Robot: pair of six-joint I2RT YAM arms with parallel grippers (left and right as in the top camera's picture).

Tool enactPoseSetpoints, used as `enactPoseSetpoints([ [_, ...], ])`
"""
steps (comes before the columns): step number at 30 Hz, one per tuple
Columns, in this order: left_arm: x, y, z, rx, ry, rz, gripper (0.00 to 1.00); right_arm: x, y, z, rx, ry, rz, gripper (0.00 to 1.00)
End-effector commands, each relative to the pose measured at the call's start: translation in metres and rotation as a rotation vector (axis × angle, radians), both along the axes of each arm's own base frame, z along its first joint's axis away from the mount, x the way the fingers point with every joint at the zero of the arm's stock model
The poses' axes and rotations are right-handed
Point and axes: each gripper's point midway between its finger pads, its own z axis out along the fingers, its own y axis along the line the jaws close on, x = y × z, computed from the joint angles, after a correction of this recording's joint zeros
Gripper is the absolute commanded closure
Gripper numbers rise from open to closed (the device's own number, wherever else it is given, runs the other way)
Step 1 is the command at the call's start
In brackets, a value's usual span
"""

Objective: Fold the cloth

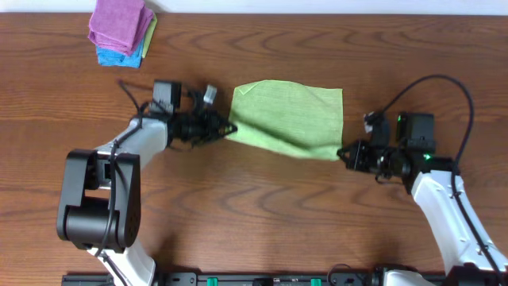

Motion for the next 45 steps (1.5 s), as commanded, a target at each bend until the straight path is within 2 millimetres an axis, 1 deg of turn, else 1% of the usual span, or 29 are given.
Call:
enactPoseSetpoints([
  [1,0.028,0.003,0.008,0.101,-0.076,0.051,0.95,0.016,-0.014,0.002,-0.054,-0.033,-0.057,0.99],
  [5,0.044,0.000,0.004,0.130,-0.093,0.060,0.95,0.031,-0.016,-0.013,-0.057,-0.028,-0.075,0.99],
  [9,0.067,-0.004,-0.004,0.132,-0.098,0.061,0.95,0.050,-0.018,-0.029,-0.044,-0.019,-0.097,0.99],
  [15,0.109,-0.010,-0.013,0.121,-0.102,0.076,0.95,0.098,-0.024,-0.028,-0.051,-0.060,-0.104,0.99],
  [21,0.145,-0.013,-0.010,0.119,-0.150,0.090,0.95,0.149,-0.028,-0.024,-0.048,-0.089,-0.111,0.99],
  [23,0.155,-0.013,-0.012,0.119,-0.152,0.101,0.95,0.161,-0.028,-0.025,-0.045,-0.091,-0.115,0.99],
  [25,0.160,-0.014,-0.017,0.120,-0.140,0.104,0.94,0.169,-0.028,-0.026,-0.042,-0.090,-0.116,0.99],
  [27,0.160,-0.014,-0.023,0.126,-0.112,0.101,0.95,0.170,-0.026,-0.027,-0.029,-0.083,-0.115,0.99],
  [29,0.155,-0.013,-0.027,0.137,-0.098,0.086,0.95,0.166,-0.025,-0.030,-0.026,-0.061,-0.112,0.99],
  [34,0.133,-0.009,-0.039,0.170,-0.022,0.033,0.95,0.142,-0.022,-0.044,-0.028,0.055,-0.100,0.99],
  [36,0.125,-0.007,-0.043,0.186,-0.003,0.010,0.95,0.135,-0.021,-0.047,-0.039,0.076,-0.077,0.99],
  [41,0.123,-0.006,-0.044,0.191,0.002,0.003,0.95,0.134,-0.022,-0.048,-0.048,0.080,-0.075,0.99],
  [42,0.123,-0.006,-0.044,0.191,0.001,0.003,0.90,0.134,-0.022,-0.048,-0.048,0.080,-0.075,0.99],
  [43,0.123,-0.006,-0.044,0.190,0.001,0.004,0.58,0.134,-0.022,-0.048,-0.048,0.079,-0.075,0.93],
  [44,0.123,-0.007,-0.043,0.189,0.000,0.003,0.03,0.135,-0.022,-0.048,-0.048,0.077,-0.075,0.70],
  [45,0.124,-0.007,-0.042,0.188,-0.001,0.003,0.04,0.135,-0.022,-0.048,-0.048,0.076,-0.075,0.44],
])
